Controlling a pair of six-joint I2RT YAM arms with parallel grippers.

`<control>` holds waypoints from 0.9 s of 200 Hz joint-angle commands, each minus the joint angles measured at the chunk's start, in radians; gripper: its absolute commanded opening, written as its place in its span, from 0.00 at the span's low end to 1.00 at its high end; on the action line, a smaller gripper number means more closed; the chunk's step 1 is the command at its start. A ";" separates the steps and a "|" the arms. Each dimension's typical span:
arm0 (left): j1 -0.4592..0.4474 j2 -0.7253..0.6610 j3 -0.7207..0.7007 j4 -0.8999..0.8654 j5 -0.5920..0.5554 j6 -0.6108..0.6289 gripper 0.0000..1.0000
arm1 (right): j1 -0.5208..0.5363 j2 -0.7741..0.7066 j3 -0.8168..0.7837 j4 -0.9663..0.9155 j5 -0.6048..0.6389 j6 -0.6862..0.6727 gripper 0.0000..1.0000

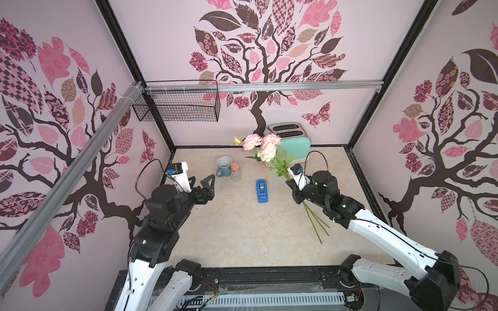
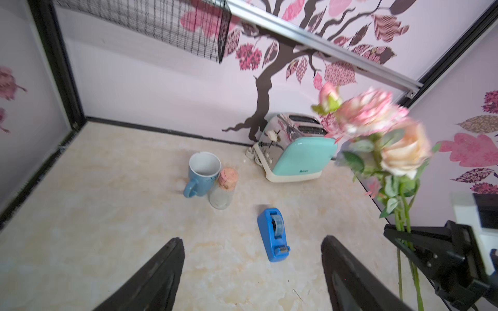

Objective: Wrap bouquets with tape
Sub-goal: Place the unwrapped bouquet at the center of the board.

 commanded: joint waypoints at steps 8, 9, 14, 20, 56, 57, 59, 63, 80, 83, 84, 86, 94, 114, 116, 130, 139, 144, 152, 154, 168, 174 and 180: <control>0.001 -0.054 0.056 -0.087 -0.095 0.067 0.81 | 0.102 0.117 0.044 -0.079 0.023 -0.302 0.00; 0.001 -0.056 0.057 -0.088 -0.095 0.067 0.81 | 0.105 0.121 0.044 -0.078 0.021 -0.305 0.00; 0.002 -0.063 0.059 -0.097 -0.096 0.071 0.81 | 0.114 0.138 0.048 -0.072 0.010 -0.319 0.00; 0.001 -0.071 0.062 -0.106 -0.100 0.075 0.81 | 0.119 0.167 0.053 -0.062 -0.006 -0.329 0.00; 0.001 -0.082 0.076 -0.152 -0.120 0.097 0.81 | 0.175 0.327 0.076 -0.009 -0.067 -0.452 0.00; 0.000 -0.082 0.076 -0.152 -0.120 0.098 0.81 | 0.175 0.331 0.076 -0.006 -0.073 -0.453 0.00; 0.002 -0.082 0.075 -0.153 -0.121 0.099 0.81 | 0.175 0.337 0.076 0.001 -0.084 -0.454 0.00; 0.001 -0.080 0.074 -0.154 -0.122 0.101 0.81 | 0.175 0.351 0.076 0.018 -0.104 -0.456 0.00; 0.001 -0.072 0.057 -0.151 -0.111 0.104 0.81 | 0.184 0.417 0.083 0.077 -0.167 -0.493 0.00; 0.002 -0.069 0.054 -0.150 -0.109 0.103 0.81 | 0.186 0.431 0.086 0.084 -0.168 -0.501 0.00; 0.002 -0.068 0.053 -0.150 -0.107 0.103 0.81 | 0.186 0.435 0.089 0.087 -0.168 -0.503 0.00; 0.002 -0.066 0.052 -0.150 -0.106 0.102 0.81 | 0.187 0.445 0.092 0.090 -0.170 -0.508 0.00; 0.001 -0.058 0.049 -0.152 -0.097 0.105 0.82 | 0.189 0.482 0.110 0.093 -0.176 -0.530 0.00; 0.001 -0.037 0.053 -0.165 -0.095 0.107 0.82 | 0.189 0.558 0.140 0.113 -0.209 -0.588 0.00; 0.002 -0.037 0.053 -0.166 -0.094 0.106 0.82 | 0.189 0.565 0.143 0.115 -0.212 -0.592 0.00; 0.002 -0.030 0.046 -0.160 -0.088 0.107 0.82 | 0.190 0.619 0.184 0.090 -0.227 -0.642 0.00; 0.001 -0.027 0.040 -0.156 -0.085 0.109 0.82 | 0.190 0.651 0.206 0.079 -0.228 -0.661 0.00; 0.002 -0.027 0.039 -0.157 -0.085 0.108 0.82 | 0.190 0.665 0.214 0.081 -0.224 -0.665 0.00; 0.001 -0.023 0.037 -0.156 -0.087 0.108 0.82 | 0.189 0.683 0.222 0.077 -0.216 -0.679 0.00; 0.001 -0.023 0.036 -0.156 -0.087 0.108 0.82 | 0.189 0.688 0.223 0.075 -0.216 -0.681 0.00; 0.000 -0.023 0.028 -0.150 -0.085 0.106 0.82 | 0.189 0.712 0.228 0.077 -0.213 -0.696 0.00; 0.001 -0.021 0.022 -0.145 -0.082 0.105 0.83 | 0.190 0.722 0.231 0.076 -0.215 -0.699 0.00; 0.001 -0.020 0.017 -0.140 -0.078 0.105 0.83 | 0.189 0.733 0.235 0.075 -0.214 -0.698 0.00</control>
